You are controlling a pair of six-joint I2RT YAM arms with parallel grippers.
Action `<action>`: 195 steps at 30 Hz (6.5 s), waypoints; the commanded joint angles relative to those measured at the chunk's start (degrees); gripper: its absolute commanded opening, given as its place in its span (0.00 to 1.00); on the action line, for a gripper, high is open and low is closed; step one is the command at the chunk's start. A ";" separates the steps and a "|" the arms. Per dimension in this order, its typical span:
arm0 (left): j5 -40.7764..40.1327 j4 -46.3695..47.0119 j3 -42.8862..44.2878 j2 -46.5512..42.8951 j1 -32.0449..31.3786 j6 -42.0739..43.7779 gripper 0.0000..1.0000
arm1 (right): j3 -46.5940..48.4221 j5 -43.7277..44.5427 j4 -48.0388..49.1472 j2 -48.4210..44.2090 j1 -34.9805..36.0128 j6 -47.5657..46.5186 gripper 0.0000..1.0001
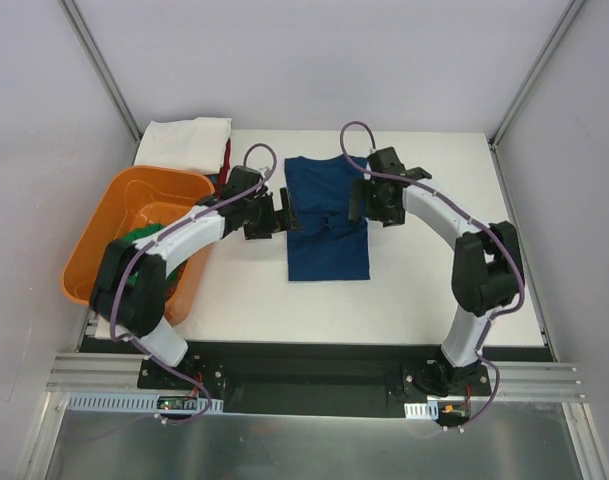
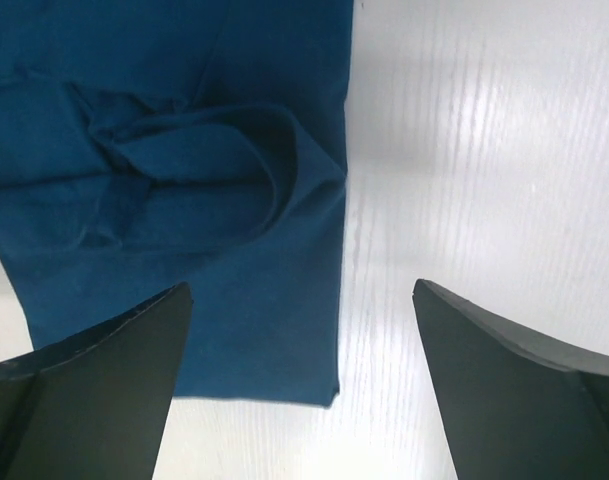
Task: Fold and stack the t-shirts
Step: Fold the folded rectangular tshirt in 1/3 of the way, then grab one side of the 2/3 rectangular tshirt with both arms
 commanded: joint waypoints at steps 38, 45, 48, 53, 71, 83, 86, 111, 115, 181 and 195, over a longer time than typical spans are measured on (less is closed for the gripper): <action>-4.95 -0.14 -35.61 -47.45 -7.50 -12.24 0.99 | 0.12 -3.30 8.73 5.73 14.66 4.38 0.97; -4.34 -0.58 -36.05 -47.80 -7.50 -12.68 0.99 | 6.27 0.22 11.18 11.97 12.03 4.64 0.97; -4.25 -1.10 -35.88 -48.15 -7.50 -12.60 0.99 | 10.66 1.36 11.80 14.43 10.62 4.38 0.97; -3.98 -1.89 -35.88 -49.03 -7.50 -12.86 0.99 | 18.39 1.02 14.18 18.04 8.33 2.54 0.97; -6.10 -1.98 -30.69 -42.09 -7.42 -11.89 0.99 | 17.80 0.04 15.85 13.66 7.10 -2.12 0.97; -4.78 -2.07 -33.15 -43.14 -7.59 -11.98 0.99 | 0.83 3.65 11.11 4.59 9.91 -2.31 0.97; -4.86 -2.25 -34.12 -44.72 -7.59 -12.51 0.99 | 0.39 2.86 10.84 6.96 10.61 -1.25 0.97; -8.38 -11.47 -37.46 -52.10 -7.59 -13.12 0.99 | -22.99 4.78 12.77 -3.13 32.74 25.01 0.97; -7.85 -12.18 -38.42 -53.68 -7.59 -14.09 0.99 | -22.29 7.16 12.25 -6.03 35.31 27.32 0.97; -7.41 2.15 -33.15 -19.85 -7.50 -12.86 0.00 | -33.90 14.90 9.08 -26.96 48.67 -1.41 0.95; -8.11 2.15 -32.54 -20.46 -7.50 -12.51 0.00 | -30.81 18.58 10.67 -14.39 47.97 -10.12 0.59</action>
